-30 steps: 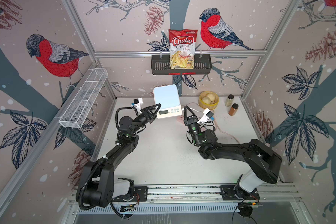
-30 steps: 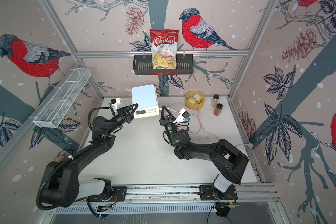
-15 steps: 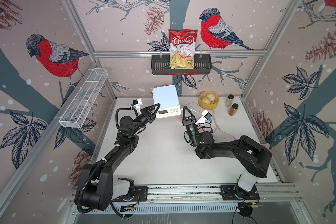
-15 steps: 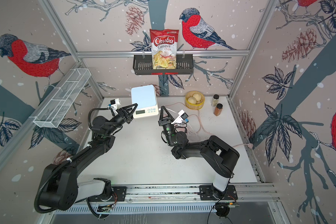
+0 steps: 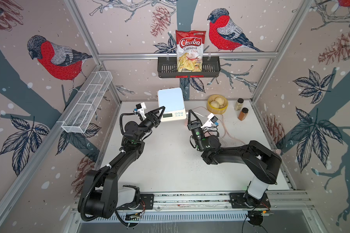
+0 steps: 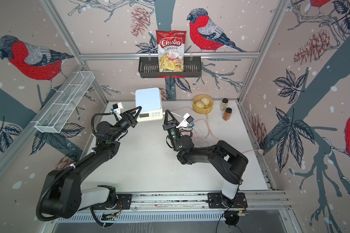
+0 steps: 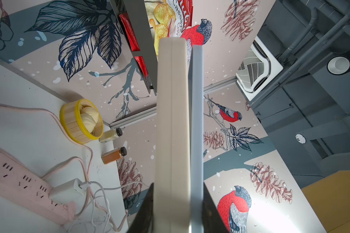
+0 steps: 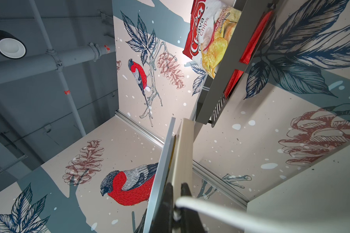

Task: Charge the electronic scale
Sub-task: Insert the charging cable into the electronic scale.

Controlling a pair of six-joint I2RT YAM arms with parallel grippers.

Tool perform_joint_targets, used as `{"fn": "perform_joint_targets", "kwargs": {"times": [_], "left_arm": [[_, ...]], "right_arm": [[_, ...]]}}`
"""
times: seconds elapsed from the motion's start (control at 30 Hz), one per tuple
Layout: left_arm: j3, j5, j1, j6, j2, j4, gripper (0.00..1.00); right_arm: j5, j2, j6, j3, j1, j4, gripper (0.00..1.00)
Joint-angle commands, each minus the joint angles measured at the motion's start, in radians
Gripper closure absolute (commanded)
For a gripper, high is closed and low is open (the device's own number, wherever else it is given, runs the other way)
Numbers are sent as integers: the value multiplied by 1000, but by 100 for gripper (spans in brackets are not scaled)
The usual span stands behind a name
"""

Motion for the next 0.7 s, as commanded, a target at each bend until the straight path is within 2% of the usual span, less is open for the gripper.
{"fn": "perform_joint_targets", "kwargs": {"times": [0.0, 0.1, 0.17, 0.27, 0.37, 0.5, 0.67], "left_arm": [[39, 219, 24, 61, -16, -5, 100], [73, 280, 78, 138, -20, -124, 100], [110, 329, 101, 214, -8, -220, 100], [199, 394, 108, 425, 26, -463, 100], [301, 441, 112, 666, 77, -757, 100], [379, 489, 122, 846, 130, -973, 100], [430, 553, 132, 920, 171, -1077, 100]], "right_arm": [[-242, -48, 29, -30, -6, -248, 57], [-298, -136, 38, -79, -36, -361, 32], [-358, -199, 7, -95, -49, -460, 23], [-473, -297, -105, -79, -51, -698, 17], [-540, -383, -279, -37, -22, -993, 16], [-528, -480, -501, 25, -3, -1330, 23], [-300, -566, -838, 60, -22, -1488, 29]]}}
